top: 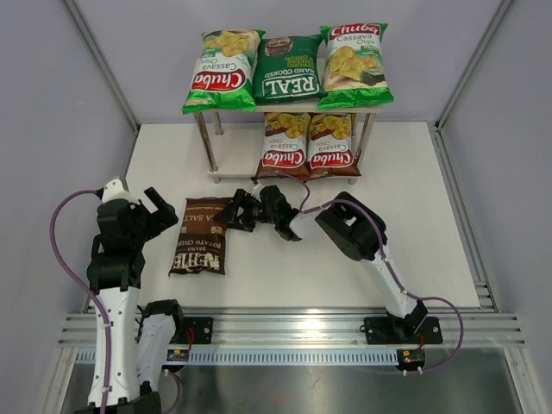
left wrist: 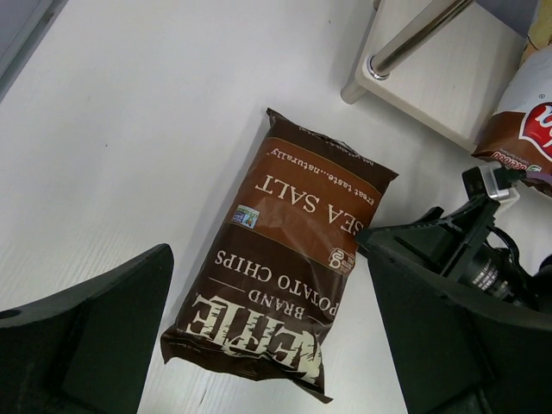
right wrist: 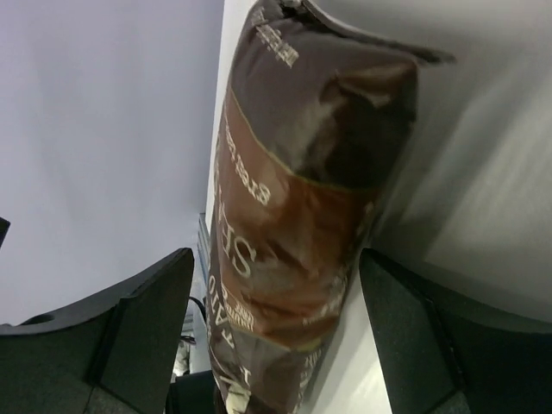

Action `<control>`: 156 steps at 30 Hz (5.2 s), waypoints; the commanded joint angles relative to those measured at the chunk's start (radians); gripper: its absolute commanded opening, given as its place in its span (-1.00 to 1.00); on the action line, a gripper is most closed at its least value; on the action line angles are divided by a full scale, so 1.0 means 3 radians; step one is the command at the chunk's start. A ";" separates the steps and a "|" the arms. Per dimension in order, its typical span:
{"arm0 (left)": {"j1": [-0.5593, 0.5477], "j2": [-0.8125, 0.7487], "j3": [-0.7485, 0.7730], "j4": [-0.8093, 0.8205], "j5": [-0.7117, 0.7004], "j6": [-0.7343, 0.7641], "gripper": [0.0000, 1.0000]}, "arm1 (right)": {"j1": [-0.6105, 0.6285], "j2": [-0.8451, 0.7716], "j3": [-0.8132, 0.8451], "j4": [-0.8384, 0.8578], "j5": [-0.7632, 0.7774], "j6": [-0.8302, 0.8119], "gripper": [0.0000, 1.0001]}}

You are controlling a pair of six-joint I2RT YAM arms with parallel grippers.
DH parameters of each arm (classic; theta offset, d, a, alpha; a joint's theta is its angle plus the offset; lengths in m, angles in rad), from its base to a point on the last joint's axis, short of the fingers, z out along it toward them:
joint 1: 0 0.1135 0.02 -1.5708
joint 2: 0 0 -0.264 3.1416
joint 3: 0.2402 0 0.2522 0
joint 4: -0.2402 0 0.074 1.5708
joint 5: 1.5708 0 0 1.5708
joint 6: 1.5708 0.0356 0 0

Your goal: Place and organize the chips bags onto the shelf

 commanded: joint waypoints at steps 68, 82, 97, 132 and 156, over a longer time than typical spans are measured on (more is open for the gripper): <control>-0.1781 0.0626 -0.0965 0.4767 0.1886 -0.2608 0.98 | 0.0105 -0.4518 -0.2423 0.0996 0.3132 -0.1878 -1.00; -0.2247 0.1143 -0.0986 0.5309 0.1380 -0.2669 0.98 | 0.0105 -0.4718 -0.2755 0.1569 0.2922 -0.1971 -1.00; -0.2457 0.1721 -0.0980 0.6450 0.1318 -0.2817 0.07 | 0.0110 -0.4579 -0.2990 0.2014 0.2650 -0.1623 -1.00; -0.1874 0.0724 -0.1819 0.5534 0.1083 -0.2520 -1.00 | 0.0100 -0.6671 -0.3456 -0.0531 0.3387 -0.2067 0.60; -0.1511 0.2206 -0.1375 0.7467 -0.0006 -0.2618 -1.00 | 0.0100 -0.6768 -0.3400 -0.1094 0.3295 -0.2021 0.67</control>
